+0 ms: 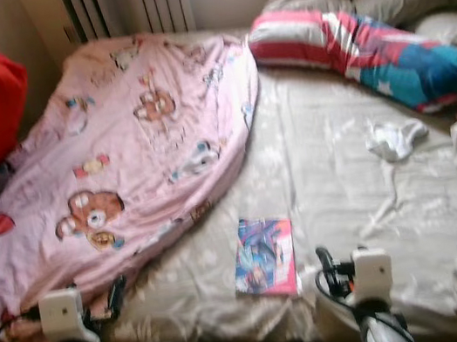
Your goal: Clean up the room
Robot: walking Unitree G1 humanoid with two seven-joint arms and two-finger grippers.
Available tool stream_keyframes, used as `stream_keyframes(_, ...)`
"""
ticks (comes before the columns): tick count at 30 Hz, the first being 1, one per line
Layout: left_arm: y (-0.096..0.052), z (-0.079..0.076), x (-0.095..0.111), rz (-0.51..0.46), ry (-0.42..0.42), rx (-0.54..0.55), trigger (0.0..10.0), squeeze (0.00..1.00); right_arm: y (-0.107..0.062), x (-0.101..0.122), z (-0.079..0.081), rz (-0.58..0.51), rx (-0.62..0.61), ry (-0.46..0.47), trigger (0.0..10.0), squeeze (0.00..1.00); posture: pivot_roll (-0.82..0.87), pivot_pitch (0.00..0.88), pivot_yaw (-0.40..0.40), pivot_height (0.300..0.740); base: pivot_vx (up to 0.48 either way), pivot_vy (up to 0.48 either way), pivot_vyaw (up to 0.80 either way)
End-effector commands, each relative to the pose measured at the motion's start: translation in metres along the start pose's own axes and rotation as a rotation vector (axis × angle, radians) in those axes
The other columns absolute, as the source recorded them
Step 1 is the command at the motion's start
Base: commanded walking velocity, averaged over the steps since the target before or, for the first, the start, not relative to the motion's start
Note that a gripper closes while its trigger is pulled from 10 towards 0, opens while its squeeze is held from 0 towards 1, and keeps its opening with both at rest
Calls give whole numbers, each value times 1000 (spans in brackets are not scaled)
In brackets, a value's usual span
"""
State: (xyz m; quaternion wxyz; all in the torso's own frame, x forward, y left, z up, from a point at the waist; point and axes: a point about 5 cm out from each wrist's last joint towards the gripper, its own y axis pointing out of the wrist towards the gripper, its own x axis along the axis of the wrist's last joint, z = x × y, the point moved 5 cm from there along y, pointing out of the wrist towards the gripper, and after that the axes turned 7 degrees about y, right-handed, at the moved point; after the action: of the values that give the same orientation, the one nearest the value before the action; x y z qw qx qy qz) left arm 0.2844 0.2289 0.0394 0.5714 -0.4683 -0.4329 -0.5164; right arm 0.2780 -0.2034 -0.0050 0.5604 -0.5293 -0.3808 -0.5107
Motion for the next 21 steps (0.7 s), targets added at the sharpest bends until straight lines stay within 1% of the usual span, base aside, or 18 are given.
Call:
stream_keyframes(1, -1, -1, 0, 5, 16, -9, 10000, 0, -1, -3, -6, 11, -20, 3, 10000, 0, 159, 129, -29, 652, 0, 0, 0)
stream_keyframes(6, -1, 0, -3, 24, 24, -4, 10000, 0, 0, -2, -6, 9, -23, 2, 10000, 0, 159, 131, -29, 652, 0, 0, 0)
stream_keyframes(17, -1, -2, -3, 26, 21, -16, 10000, 0, 2, -6, -8, 32, -36, -6, 10000, 0, 158, 134, -27, 652, 0, 0, 0)
stream_keyframes(21, 0, -4, -3, 25, 14, -29, 10000, 0, 2, -2, -5, 4, -29, 8, 10000, 0, 159, 134, -27, 652, 0, 0, 0)
